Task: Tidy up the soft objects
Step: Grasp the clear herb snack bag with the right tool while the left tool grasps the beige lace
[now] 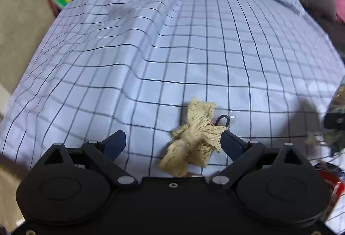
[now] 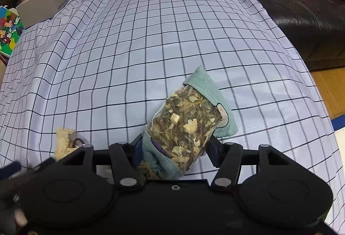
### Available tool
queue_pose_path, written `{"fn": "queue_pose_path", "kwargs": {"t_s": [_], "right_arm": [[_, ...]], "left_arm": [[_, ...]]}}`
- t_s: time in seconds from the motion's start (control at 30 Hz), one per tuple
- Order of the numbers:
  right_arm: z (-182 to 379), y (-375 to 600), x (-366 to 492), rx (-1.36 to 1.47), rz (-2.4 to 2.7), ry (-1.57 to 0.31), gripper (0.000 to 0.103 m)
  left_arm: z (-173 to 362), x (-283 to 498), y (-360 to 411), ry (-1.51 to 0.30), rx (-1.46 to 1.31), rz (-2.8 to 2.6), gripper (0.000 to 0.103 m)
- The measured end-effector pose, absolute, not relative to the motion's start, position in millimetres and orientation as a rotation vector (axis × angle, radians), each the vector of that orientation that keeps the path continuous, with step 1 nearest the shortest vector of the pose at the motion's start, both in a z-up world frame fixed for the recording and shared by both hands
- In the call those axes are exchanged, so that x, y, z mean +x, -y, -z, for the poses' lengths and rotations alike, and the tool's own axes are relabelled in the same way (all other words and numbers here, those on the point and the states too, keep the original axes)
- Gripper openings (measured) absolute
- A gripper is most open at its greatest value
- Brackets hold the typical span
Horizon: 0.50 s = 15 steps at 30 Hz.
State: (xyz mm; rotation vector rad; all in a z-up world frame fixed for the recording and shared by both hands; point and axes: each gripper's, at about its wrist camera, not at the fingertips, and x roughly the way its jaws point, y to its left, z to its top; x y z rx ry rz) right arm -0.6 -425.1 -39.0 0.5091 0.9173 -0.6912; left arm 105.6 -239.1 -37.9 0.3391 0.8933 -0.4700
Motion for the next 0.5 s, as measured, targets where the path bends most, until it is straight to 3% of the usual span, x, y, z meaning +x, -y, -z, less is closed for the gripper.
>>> {"fn": "queue_pose_path", "kwargs": {"t_s": [0.33,0.5], "right_arm": [[47,454,-19,0.537,0.727,-0.911,0.058],[51,463,-22,0.543,0.735,-0.913,0.058]], "left_arm": [[73,127,263,-0.967,0.408,0.47,0.091],[75,136,269,-1.02,0.363,0.55,0.057]]}}
